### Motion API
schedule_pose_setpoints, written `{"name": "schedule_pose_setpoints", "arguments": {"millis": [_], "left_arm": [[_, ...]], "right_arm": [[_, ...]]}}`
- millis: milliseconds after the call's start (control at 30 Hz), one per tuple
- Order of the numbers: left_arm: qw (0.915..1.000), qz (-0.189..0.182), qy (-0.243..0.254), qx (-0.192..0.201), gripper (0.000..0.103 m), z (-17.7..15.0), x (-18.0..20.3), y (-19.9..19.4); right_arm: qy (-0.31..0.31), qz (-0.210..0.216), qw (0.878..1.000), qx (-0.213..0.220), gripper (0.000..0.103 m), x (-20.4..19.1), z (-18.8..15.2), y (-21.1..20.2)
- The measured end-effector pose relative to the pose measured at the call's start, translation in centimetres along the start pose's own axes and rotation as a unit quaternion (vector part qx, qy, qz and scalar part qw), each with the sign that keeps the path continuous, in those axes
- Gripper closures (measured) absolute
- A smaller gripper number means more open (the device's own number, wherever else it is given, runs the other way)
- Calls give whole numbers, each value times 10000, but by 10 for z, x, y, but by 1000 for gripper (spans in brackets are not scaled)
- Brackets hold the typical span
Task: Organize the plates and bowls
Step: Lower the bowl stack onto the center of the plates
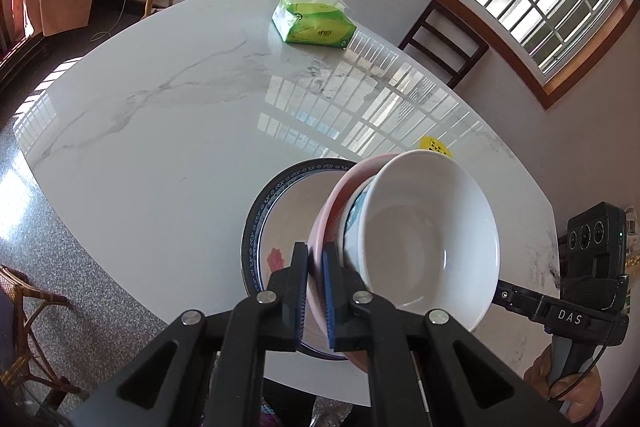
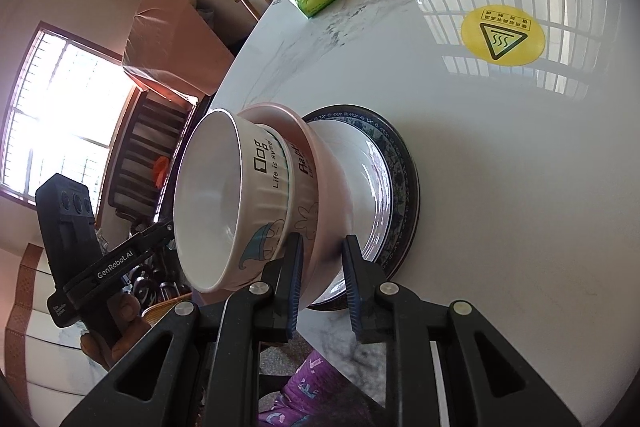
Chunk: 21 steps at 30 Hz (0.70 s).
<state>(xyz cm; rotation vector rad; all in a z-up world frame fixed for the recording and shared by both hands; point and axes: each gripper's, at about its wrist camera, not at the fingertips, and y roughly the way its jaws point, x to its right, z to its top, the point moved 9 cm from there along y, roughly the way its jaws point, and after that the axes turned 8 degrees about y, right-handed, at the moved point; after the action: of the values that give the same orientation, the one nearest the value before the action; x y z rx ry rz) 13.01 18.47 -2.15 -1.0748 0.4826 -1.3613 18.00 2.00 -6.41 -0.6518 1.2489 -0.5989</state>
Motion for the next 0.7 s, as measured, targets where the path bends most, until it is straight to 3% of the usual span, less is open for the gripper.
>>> {"name": "schedule_pose_setpoints", "arguments": {"millis": [700], "left_arm": [[10000,95,-20,-18,98,-2,-13,12]], "right_arm": [[91,108,9999,-100,81,0,3,13]]}}
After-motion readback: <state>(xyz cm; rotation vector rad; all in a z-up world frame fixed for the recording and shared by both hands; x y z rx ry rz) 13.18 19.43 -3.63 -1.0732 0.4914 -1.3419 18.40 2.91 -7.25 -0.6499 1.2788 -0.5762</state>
